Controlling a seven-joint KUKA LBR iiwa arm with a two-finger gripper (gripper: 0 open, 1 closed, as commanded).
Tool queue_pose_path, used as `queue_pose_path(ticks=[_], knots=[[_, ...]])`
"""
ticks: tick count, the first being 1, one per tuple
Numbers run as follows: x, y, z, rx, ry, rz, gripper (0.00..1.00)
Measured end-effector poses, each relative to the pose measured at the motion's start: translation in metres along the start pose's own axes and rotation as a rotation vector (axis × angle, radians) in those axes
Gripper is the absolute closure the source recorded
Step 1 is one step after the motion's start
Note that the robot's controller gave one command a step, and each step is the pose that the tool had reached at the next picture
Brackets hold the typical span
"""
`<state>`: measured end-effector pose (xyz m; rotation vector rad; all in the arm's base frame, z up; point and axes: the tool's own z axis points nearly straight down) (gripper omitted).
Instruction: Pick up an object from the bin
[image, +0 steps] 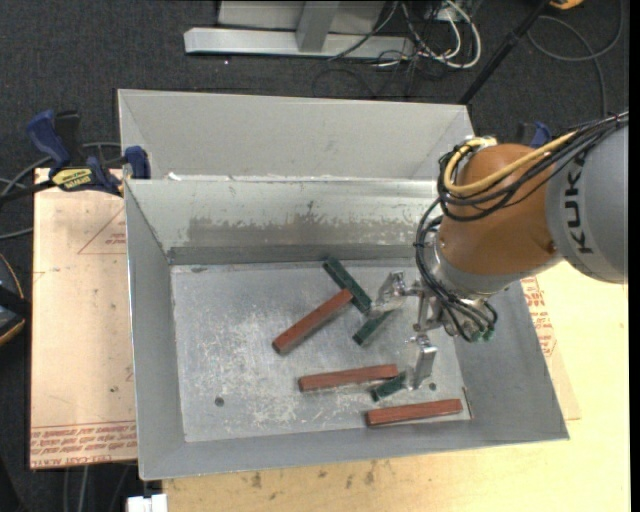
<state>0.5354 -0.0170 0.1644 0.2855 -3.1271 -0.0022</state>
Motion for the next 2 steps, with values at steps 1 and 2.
queue_pose_path(ticks=[1,2], knots=[[-0.005,-0.014,-0.06,0.0,-0.001,-0.056,0.0],[0.003,-0.016,-0.047,0.006,-0.017,-0.106,0.0]])
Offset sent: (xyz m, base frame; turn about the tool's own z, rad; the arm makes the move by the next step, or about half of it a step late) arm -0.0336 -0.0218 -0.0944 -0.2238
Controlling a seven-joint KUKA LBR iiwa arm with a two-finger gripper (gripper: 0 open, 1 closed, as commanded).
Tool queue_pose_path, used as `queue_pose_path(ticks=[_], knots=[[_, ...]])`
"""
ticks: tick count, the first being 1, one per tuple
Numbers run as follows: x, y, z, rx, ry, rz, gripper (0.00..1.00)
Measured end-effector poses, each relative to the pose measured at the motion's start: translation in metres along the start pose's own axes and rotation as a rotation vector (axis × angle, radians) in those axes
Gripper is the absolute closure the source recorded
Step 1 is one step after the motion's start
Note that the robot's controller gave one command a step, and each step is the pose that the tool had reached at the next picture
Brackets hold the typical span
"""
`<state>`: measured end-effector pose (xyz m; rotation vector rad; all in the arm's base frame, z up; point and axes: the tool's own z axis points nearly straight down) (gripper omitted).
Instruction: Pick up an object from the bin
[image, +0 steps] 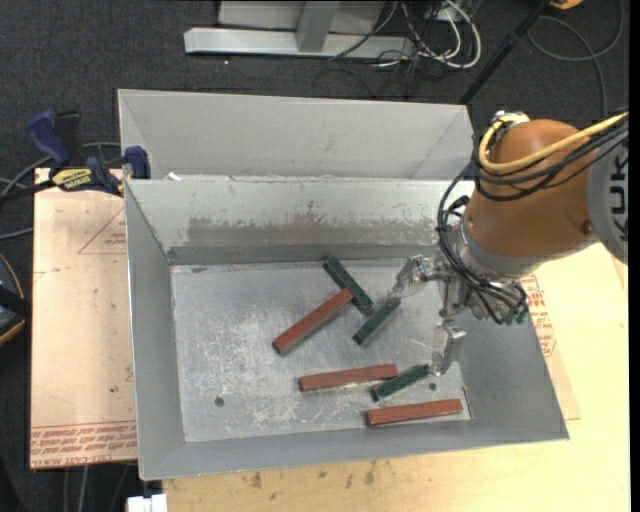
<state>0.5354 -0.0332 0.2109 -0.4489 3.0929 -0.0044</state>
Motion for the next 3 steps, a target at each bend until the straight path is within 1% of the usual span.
queue_pose_path(ticks=[1,2,3], knots=[[0.002,-0.021,0.071,-0.004,0.01,-0.087,0.0],[0.01,-0.02,0.1,-0.009,0.02,-0.052,0.0],[-0.005,-0.025,0.135,-0.002,-0.005,-0.127,1.0]])
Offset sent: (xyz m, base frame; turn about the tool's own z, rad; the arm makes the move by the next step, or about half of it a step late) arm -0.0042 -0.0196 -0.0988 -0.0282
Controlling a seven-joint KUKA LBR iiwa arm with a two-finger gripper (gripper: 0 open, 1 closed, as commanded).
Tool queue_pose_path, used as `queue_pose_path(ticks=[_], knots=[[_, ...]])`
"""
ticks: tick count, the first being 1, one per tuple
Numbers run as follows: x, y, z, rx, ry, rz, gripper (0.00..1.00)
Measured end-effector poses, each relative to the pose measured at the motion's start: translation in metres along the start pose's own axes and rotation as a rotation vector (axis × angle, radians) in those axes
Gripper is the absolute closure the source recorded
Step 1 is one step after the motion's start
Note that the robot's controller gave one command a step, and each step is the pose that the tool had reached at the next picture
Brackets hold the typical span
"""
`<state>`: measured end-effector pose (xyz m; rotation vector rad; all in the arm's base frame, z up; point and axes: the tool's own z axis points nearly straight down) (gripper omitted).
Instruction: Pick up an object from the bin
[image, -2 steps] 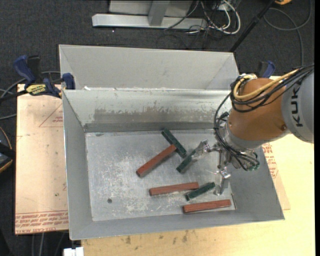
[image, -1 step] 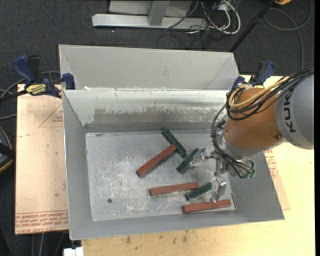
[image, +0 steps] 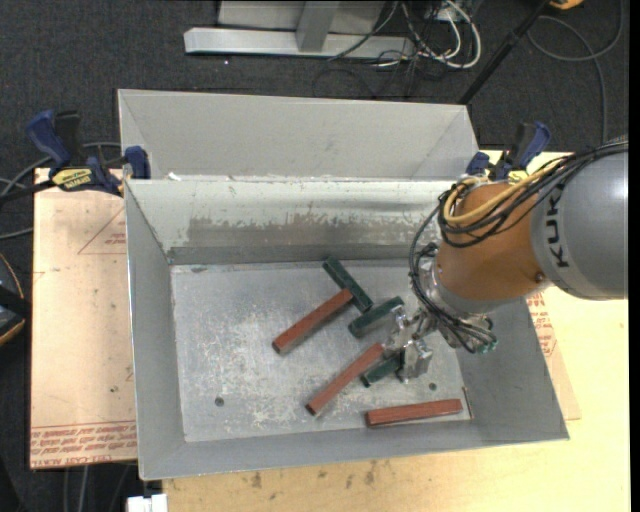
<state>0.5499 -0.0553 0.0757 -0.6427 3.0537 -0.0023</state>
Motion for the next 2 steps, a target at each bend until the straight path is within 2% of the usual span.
queue_pose_path(ticks=[1,2], knots=[[0.0,0.0,0.0,0.0,0.0,0.0,1.0],[-0.018,-0.049,-0.147,-0.003,0.014,0.042,1.0]])
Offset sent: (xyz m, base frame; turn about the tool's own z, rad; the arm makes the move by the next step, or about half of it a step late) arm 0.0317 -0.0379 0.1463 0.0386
